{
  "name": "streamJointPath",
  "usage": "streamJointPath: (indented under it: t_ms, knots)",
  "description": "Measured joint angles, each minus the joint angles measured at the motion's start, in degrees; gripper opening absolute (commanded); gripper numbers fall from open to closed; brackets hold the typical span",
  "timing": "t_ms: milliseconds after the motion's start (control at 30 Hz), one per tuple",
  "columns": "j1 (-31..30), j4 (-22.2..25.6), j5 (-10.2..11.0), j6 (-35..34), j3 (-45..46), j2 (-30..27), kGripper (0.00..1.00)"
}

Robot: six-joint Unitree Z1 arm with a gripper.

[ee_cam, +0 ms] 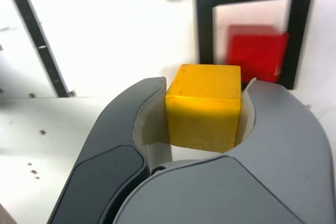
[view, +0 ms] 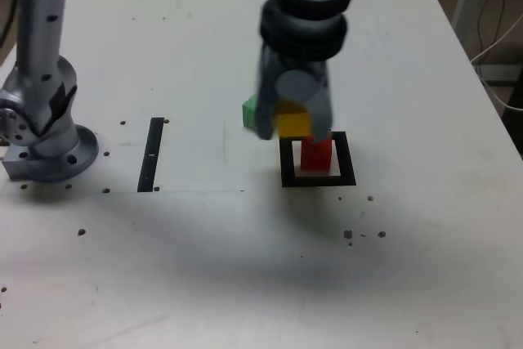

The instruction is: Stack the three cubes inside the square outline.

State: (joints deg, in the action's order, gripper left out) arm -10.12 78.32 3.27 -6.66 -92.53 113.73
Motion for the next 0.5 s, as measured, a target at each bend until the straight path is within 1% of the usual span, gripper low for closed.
streamJointPath:
  t_ms: [233, 500]
  knots:
    - [1.1, 1.7, -0.1, 2.2, -5.4, 4.5, 0.26]
    - [1.8, 2.0, -0.1, 3.2, -6.0, 5.8, 0.26]
